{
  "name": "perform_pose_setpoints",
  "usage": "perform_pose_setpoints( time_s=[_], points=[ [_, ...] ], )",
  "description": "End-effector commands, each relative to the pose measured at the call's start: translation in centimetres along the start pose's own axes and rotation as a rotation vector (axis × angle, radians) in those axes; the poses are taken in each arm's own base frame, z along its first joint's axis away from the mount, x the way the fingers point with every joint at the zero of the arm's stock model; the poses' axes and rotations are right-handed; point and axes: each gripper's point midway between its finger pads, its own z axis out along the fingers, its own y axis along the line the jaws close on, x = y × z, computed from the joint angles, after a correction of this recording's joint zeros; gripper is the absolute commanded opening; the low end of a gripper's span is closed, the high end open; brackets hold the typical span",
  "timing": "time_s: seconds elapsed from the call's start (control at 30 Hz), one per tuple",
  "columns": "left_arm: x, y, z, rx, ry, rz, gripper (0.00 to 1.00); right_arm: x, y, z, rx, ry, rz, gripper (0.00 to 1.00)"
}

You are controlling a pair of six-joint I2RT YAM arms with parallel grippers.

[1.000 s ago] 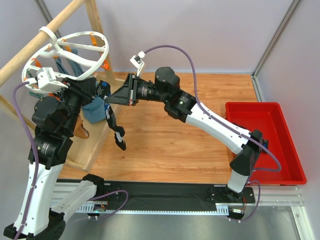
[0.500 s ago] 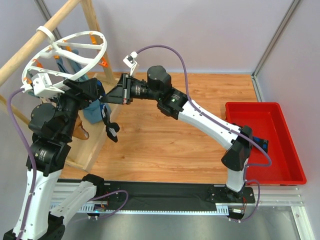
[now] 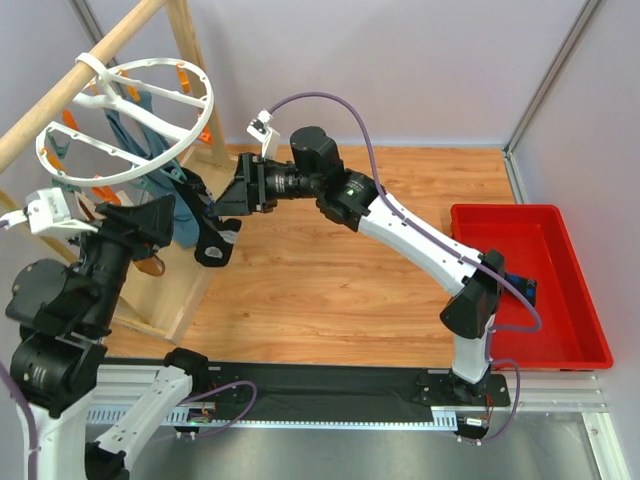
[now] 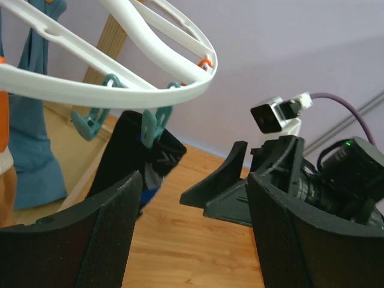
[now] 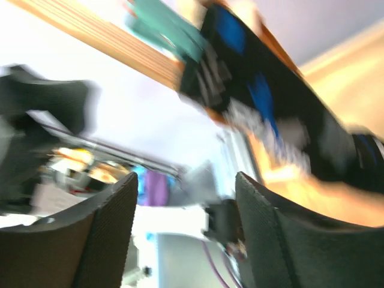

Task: Clip the socks to the hanger
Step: Clamp the sock onto the hanger, then adjust the hanger on the clothesline.

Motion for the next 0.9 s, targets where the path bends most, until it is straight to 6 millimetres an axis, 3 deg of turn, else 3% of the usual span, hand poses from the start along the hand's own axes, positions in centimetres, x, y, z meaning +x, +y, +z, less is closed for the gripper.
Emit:
perform_pose_setpoints(
  time_s=[0.0, 0.03, 0.07, 0.1, 0.13, 0.17, 0.23, 0.27, 0.33, 0.4, 0.43, 0.63, 0.8, 0.87],
  points=[
    [1.9, 0.3, -3.6, 0.027, 0.131, 0.023, 0.75, 2.4, -1.5, -3.8, 0.128, 0.124, -0.100, 0.70],
    [2.3, 0.0, -4.4, 0.049, 0.156, 0.021, 0.75, 2.7, -2.0, -4.8, 0.169, 0.133, -0.123, 0.73],
    [3.2, 0.5, -5.0, 0.043, 0.192, 0.021, 0.75, 3.4, -3.7, -6.4, 0.255, 0.159, -0.172, 0.74],
    [3.9, 0.7, -6.1, 0.053, 0.216, 0.003, 0.75, 3.6, -4.3, -8.6, 0.325, 0.167, -0.226, 0.76],
    [3.7, 0.5, -6.7, 0.067, 0.206, -0.010, 0.75, 3.8, -3.8, -9.2, 0.323, 0.163, -0.230, 0.77],
    [4.3, 0.8, -7.7, 0.073, 0.220, -0.021, 0.74, 4.1, -4.2, -11.1, 0.375, 0.164, -0.273, 0.77],
    [4.9, 1.1, -8.4, 0.080, 0.227, -0.038, 0.74, 4.3, -4.7, -12.6, 0.417, 0.154, -0.299, 0.79],
    [4.8, 1.2, -9.0, 0.087, 0.222, -0.043, 0.73, 3.2, -4.0, -13.8, 0.433, 0.094, -0.326, 0.80],
    [4.7, 1.0, -9.5, 0.100, 0.221, -0.049, 0.73, 3.9, -5.0, -14.5, 0.455, 0.087, -0.316, 0.80],
    [4.9, 0.6, -9.5, 0.117, 0.235, -0.046, 0.73, 2.7, -4.8, -15.3, 0.455, 0.021, -0.323, 0.80],
    [4.8, 0.6, -9.4, 0.116, 0.236, -0.047, 0.72, 2.7, -5.5, -15.3, 0.463, 0.011, -0.314, 0.80],
    [5.7, 0.9, -9.0, 0.127, 0.233, -0.053, 0.66, -2.0, -6.6, -14.0, 0.458, -0.106, -0.412, 0.74],
    [4.7, 2.3, -9.4, 0.095, 0.133, -0.017, 0.62, -7.2, -6.3, -9.7, 0.349, -0.198, -0.597, 0.72],
    [4.8, 2.9, -9.2, 0.076, 0.122, 0.002, 0.60, -8.9, -7.4, -7.7, 0.292, -0.218, -0.642, 0.72]
  ],
)
